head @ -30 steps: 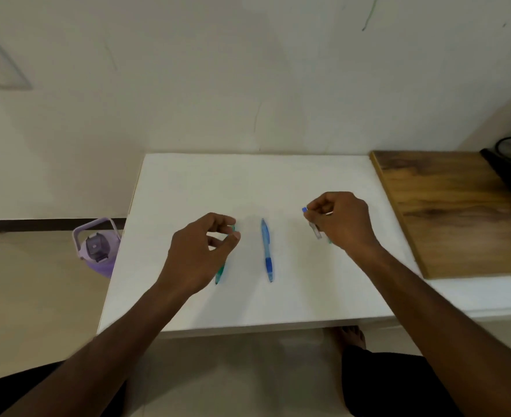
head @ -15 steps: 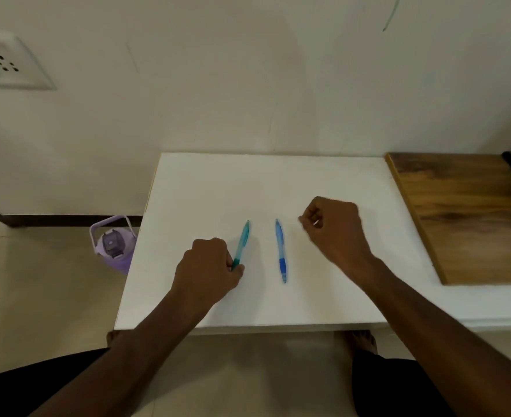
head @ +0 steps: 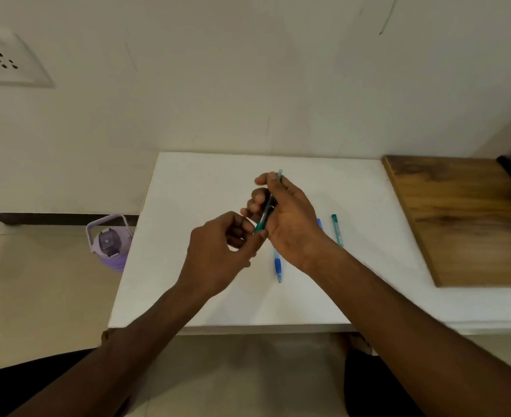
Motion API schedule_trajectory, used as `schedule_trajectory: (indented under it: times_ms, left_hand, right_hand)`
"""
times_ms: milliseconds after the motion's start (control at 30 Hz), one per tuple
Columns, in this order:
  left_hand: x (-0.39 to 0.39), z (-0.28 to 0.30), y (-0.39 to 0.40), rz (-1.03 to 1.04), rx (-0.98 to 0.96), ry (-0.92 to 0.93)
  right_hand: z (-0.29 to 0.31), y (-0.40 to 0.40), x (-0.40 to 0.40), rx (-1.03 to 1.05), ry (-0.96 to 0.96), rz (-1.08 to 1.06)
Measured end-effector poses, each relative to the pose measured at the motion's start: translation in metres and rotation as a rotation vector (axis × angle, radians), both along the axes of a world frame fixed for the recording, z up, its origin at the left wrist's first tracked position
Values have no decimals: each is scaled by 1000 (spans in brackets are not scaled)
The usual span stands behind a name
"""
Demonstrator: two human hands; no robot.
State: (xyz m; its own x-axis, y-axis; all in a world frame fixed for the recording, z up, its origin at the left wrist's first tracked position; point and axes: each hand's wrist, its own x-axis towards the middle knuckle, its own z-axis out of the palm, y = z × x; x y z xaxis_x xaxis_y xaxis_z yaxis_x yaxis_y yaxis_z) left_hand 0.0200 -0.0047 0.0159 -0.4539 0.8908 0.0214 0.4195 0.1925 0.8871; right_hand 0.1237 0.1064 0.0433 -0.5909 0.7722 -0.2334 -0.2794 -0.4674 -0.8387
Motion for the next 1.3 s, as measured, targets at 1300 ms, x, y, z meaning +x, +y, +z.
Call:
schedule_trajectory:
  times_ms: [1300]
  left_hand:
    - [-2, -97, -23, -99, -389, 844]
  right_hand:
    - [56, -4, 4, -108, 167, 78]
